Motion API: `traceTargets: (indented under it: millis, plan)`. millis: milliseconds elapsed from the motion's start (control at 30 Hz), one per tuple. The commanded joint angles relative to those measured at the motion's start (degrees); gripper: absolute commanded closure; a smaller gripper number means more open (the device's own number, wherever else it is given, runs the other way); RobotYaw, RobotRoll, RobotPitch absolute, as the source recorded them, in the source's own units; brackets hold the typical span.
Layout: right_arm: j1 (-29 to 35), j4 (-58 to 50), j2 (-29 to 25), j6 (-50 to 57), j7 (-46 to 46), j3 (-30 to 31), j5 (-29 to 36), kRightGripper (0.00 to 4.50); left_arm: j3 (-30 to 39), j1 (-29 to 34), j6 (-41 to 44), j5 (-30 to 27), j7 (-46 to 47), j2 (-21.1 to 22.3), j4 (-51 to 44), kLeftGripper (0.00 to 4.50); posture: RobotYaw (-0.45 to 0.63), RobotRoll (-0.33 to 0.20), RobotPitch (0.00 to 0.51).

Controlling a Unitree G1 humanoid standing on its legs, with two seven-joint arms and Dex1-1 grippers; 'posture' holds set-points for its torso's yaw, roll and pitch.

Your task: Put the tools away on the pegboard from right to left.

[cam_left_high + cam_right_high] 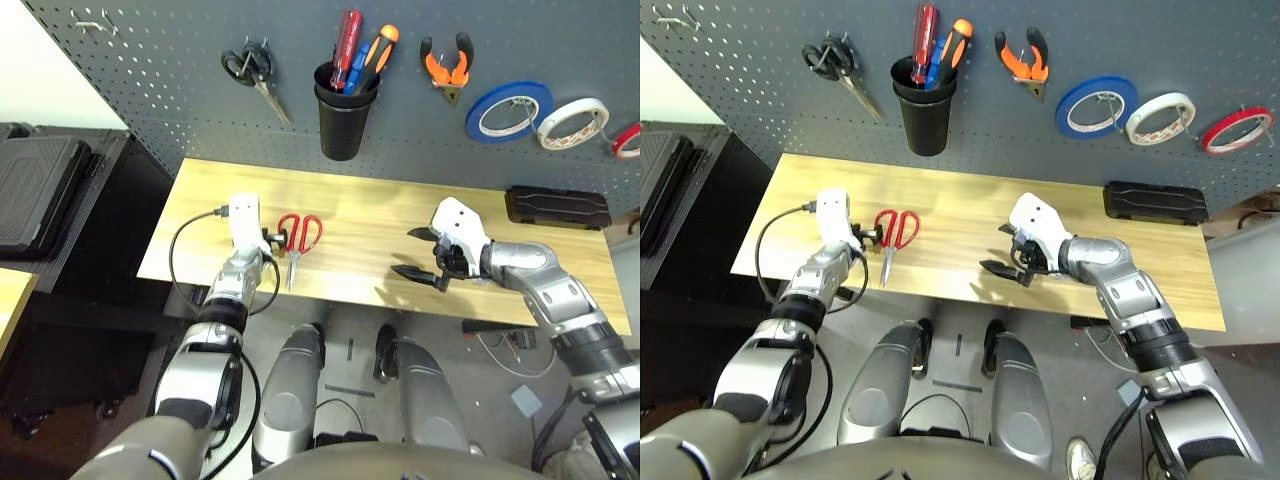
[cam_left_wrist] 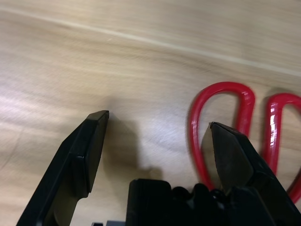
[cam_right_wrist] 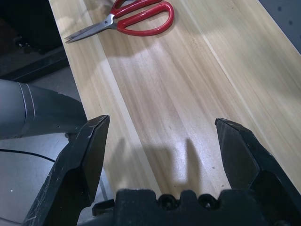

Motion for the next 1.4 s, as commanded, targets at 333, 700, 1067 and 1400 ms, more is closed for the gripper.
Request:
traceTargets:
  millis: [333, 700, 1067, 1400]
  plan:
    - [-0.5, 0.3, -0.7, -4.2, 3.9, -1.8, 2.1, 0.00, 3.0, 7.2, 3.6, -2.0, 0.1, -2.1, -11.1, 4.41, 0.25, 0.000, 0.279]
    - [-0.9, 2.8, 2.4, -16.0, 8.1, -9.7, 11.4, 0.00, 6.1, 20.4, 9.4, -8.0, 1.2, -7.0, -50.7, 4.47, 0.31, 0.000, 0.270]
    - [-2.6, -1.9, 1.6, -12.6, 14.2, -17.6, 25.1, 0.00, 9.3, 25.0, 16.8, -17.6, -1.7, -3.0, -78.6, 4.47, 0.32, 0.000, 0.261]
    - [-5.4, -7.0, -0.4, -6.6, 11.1, -22.5, 31.0, 0.00, 13.4, 18.8, 20.4, -26.3, -2.9, 3.0, -86.5, 4.47, 0.31, 0.000, 0.258]
